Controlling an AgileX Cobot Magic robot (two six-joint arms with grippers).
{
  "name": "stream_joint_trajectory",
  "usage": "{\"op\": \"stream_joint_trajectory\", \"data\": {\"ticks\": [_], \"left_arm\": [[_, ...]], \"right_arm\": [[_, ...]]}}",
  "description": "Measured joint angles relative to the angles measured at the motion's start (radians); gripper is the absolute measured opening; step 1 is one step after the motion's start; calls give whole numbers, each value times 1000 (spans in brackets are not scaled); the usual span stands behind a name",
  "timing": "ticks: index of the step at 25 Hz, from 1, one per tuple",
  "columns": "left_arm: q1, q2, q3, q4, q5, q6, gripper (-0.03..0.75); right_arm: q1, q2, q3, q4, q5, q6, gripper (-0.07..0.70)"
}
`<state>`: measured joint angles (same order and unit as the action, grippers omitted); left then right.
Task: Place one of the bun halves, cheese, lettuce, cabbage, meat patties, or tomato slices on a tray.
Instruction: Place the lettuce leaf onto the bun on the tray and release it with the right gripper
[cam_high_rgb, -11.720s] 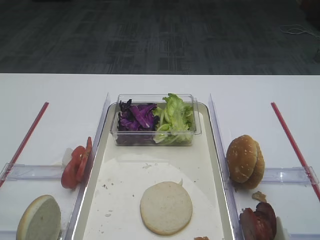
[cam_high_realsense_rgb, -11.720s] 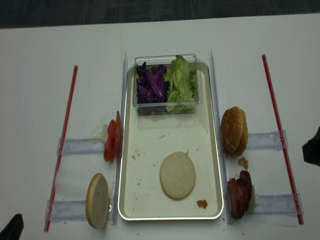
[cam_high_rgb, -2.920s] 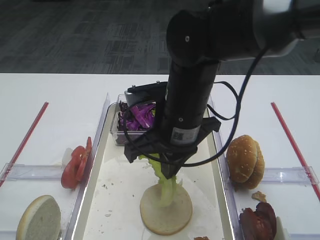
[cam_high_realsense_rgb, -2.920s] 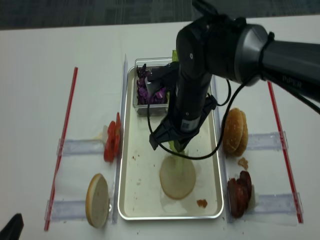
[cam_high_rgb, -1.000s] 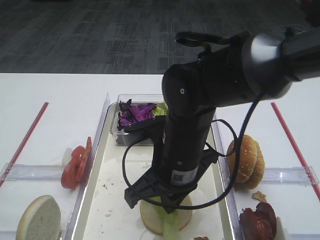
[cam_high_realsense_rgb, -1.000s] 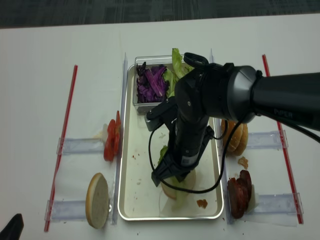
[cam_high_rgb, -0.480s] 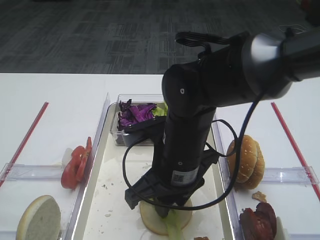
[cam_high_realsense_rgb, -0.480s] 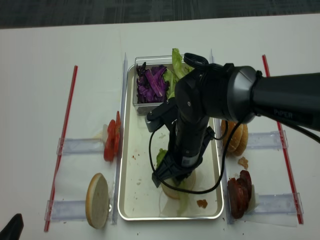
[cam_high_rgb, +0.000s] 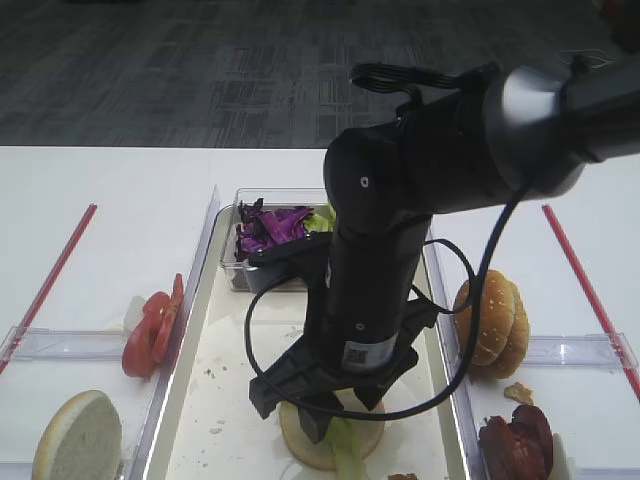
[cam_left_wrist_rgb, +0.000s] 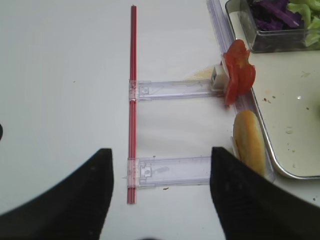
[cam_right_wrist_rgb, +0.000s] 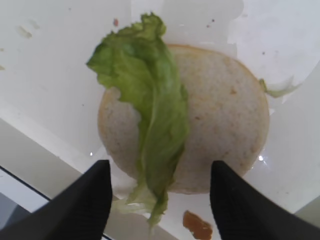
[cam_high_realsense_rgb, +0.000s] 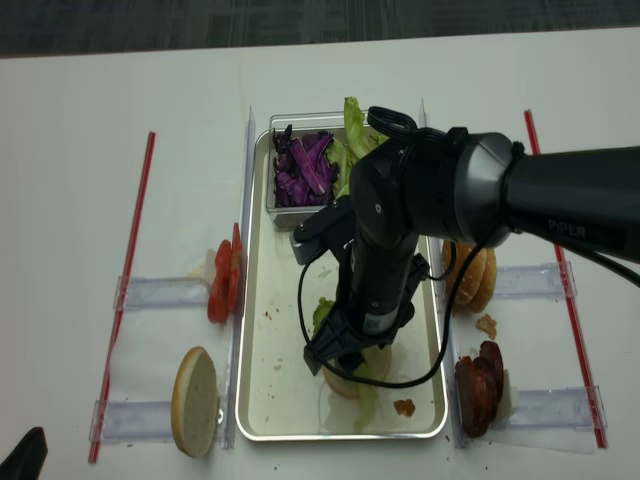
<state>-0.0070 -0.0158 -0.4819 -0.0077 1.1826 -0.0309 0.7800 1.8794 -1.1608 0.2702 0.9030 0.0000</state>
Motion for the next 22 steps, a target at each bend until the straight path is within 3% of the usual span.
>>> {"op": "stream_joint_trajectory", "data": {"ticks": [8,22], "left_arm": [[0,0,0,0,0,0,400],[0,0,0,0,0,0,400]], "right_arm": [[0,0,0,0,22,0,482],[0,0,-203,-27,174,0,477]]}}
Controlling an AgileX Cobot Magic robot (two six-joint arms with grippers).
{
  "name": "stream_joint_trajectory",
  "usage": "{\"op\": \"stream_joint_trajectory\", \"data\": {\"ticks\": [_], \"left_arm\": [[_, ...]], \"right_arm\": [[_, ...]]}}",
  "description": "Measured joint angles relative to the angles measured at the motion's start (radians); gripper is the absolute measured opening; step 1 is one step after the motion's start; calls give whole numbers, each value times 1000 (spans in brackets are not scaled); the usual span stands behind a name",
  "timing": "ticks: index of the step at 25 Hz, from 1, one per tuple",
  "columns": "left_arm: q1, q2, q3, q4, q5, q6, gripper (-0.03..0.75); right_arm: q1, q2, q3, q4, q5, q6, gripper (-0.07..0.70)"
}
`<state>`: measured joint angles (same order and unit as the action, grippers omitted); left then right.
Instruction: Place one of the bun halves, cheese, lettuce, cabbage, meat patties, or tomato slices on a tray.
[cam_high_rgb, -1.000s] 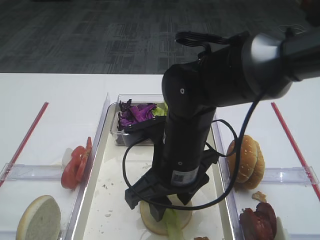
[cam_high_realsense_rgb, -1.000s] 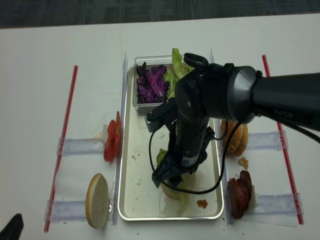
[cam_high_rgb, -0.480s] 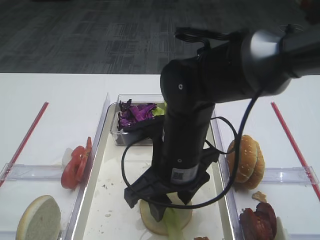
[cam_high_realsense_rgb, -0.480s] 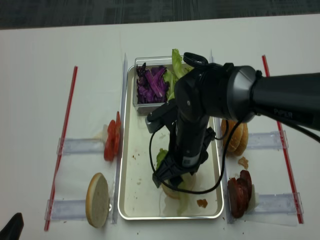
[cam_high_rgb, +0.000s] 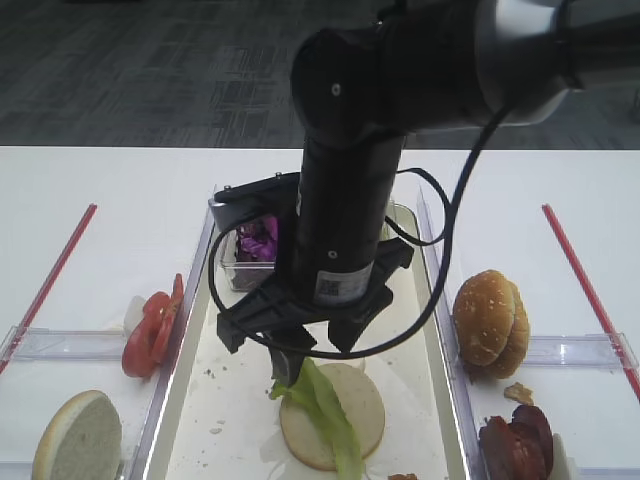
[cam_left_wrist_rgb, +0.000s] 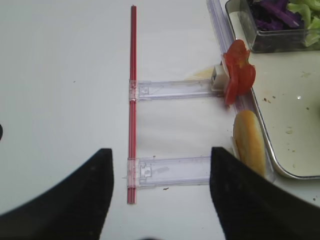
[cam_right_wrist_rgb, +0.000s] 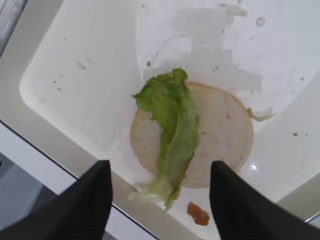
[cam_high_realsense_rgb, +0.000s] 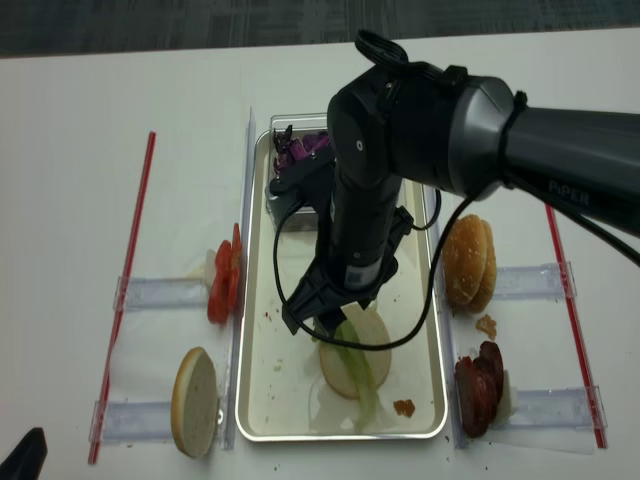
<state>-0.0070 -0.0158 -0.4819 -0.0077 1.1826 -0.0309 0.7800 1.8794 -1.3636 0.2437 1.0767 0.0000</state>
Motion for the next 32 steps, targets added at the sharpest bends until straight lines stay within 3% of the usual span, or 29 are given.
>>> {"op": "stream_joint_trajectory", "data": {"ticks": [9,21,32], "left_arm": [[0,0,0,0,0,0,400],[0,0,0,0,0,0,400],[0,0,0,0,0,0,400]], "right_arm": [[-88,0,-82,2,130,0,472],[-155,0,-212,-4,144,0,472],[-264,1,-224,-2,146,0,472]]}}
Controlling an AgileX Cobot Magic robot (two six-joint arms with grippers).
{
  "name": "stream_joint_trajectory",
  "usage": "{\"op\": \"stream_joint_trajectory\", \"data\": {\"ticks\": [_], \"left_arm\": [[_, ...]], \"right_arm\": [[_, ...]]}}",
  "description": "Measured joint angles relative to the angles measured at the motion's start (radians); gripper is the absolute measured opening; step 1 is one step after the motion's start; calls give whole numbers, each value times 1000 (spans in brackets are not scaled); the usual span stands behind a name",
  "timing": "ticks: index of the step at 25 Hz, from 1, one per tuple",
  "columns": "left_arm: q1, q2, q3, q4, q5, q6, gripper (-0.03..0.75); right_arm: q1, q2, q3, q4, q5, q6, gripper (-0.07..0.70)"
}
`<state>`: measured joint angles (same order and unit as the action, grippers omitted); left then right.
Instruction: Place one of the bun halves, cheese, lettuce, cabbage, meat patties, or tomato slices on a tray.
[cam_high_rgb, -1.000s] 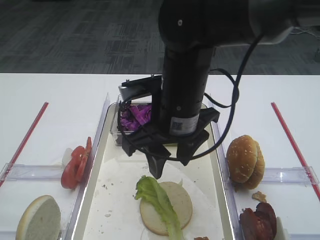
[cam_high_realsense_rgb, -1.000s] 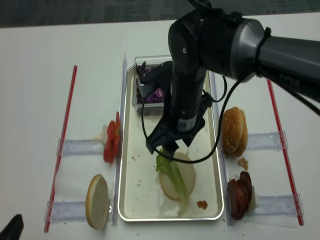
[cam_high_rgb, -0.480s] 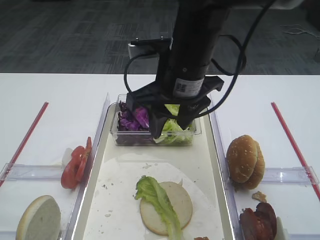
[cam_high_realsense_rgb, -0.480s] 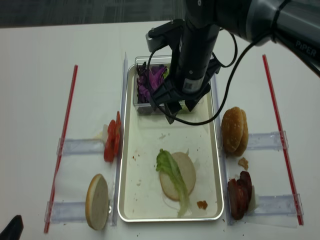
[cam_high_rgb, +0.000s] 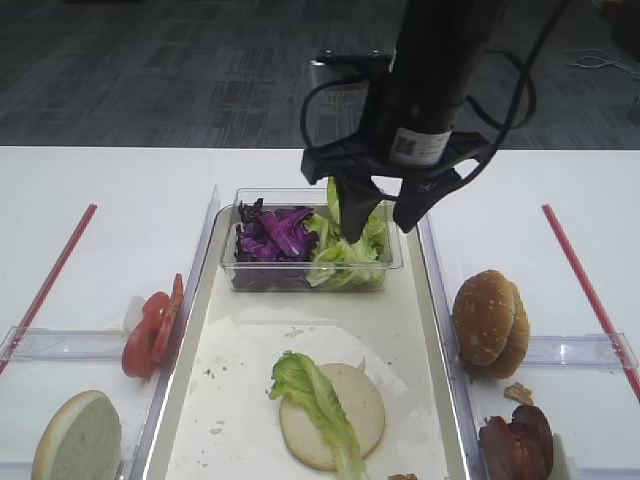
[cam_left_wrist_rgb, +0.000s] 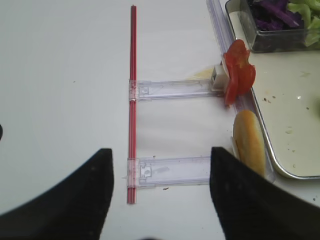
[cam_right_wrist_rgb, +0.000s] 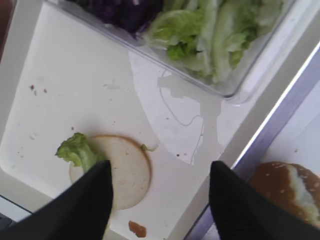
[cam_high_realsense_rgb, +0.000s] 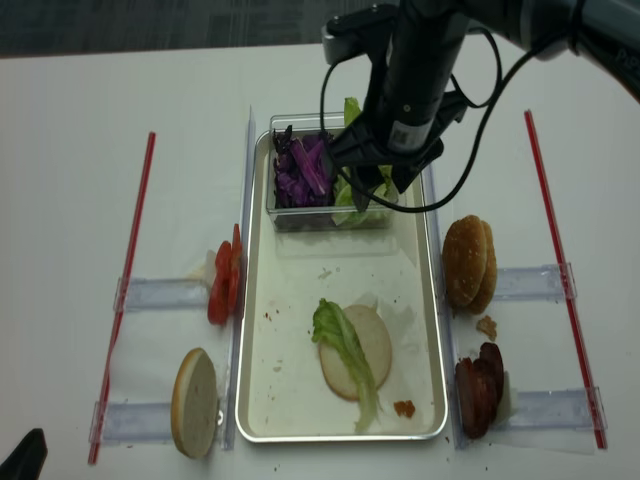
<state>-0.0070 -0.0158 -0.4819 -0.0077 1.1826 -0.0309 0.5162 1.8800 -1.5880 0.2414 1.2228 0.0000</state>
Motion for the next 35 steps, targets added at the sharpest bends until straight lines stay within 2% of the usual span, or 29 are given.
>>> {"op": "stream_joint_trajectory", "data": {"ticks": [19,35], "left_arm": [[0,0,0,0,0,0,400],[0,0,0,0,0,0,400]], "right_arm": [[-302,0,0,-59,1,0,470],[-467,0,0,-113,2,-6,469]]}}
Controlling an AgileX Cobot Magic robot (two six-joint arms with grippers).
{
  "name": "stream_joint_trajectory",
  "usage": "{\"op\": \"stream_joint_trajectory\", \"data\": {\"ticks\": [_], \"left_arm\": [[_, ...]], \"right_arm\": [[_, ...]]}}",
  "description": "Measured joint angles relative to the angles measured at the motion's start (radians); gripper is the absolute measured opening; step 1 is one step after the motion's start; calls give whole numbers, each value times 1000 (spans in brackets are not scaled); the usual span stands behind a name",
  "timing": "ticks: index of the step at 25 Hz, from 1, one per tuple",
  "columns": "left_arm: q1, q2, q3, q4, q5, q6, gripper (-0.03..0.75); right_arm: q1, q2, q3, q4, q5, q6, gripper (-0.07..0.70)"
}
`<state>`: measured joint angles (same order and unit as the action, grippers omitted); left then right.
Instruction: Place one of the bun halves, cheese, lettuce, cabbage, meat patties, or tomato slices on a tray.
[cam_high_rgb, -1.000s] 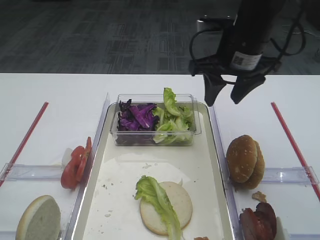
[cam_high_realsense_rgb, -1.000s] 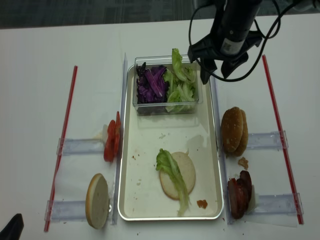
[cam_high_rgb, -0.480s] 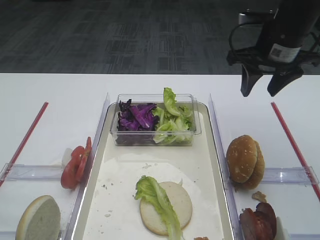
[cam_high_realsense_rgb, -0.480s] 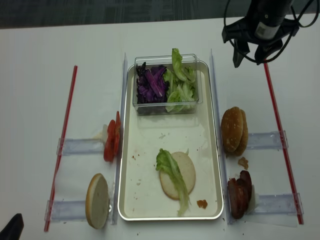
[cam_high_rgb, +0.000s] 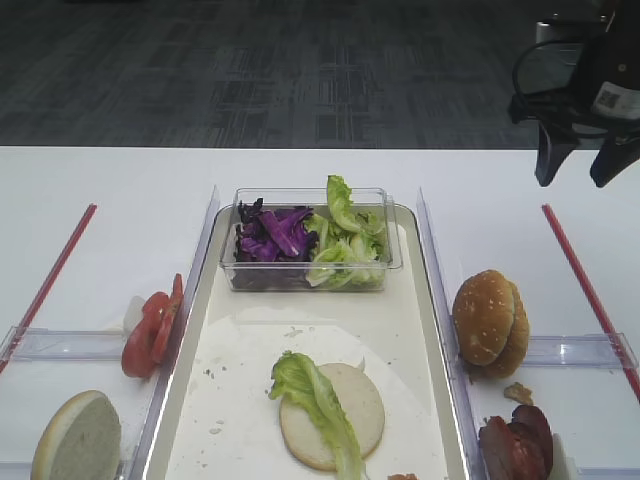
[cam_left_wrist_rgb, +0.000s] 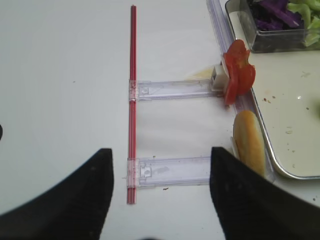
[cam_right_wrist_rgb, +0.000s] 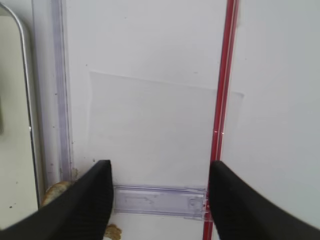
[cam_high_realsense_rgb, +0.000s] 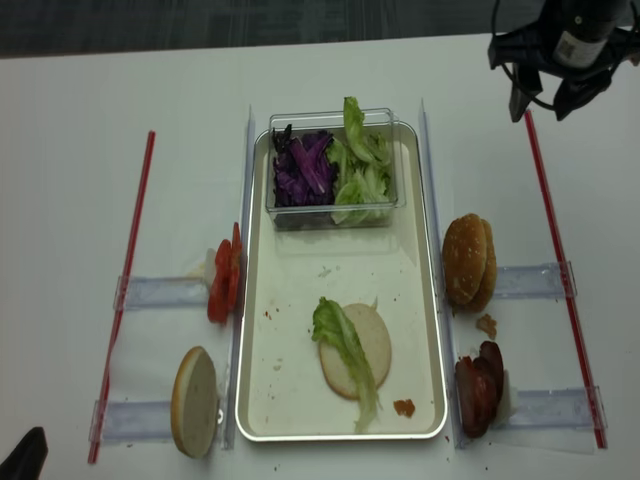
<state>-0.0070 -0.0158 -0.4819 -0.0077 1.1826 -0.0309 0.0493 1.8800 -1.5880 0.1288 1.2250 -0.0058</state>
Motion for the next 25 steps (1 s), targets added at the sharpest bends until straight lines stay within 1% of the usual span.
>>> {"op": "stream_joint_trajectory", "data": {"ticks": [11,13,25], "left_arm": [[2,0,0,0,0,0,400],[2,0,0,0,0,0,400],[2,0,0,0,0,0,400]], "right_arm": [[-44,0,0,-37,0,-19,469],[-50,0,0,-38,0,-36,469],[-52,-12,0,-28,0,-45,469]]}}
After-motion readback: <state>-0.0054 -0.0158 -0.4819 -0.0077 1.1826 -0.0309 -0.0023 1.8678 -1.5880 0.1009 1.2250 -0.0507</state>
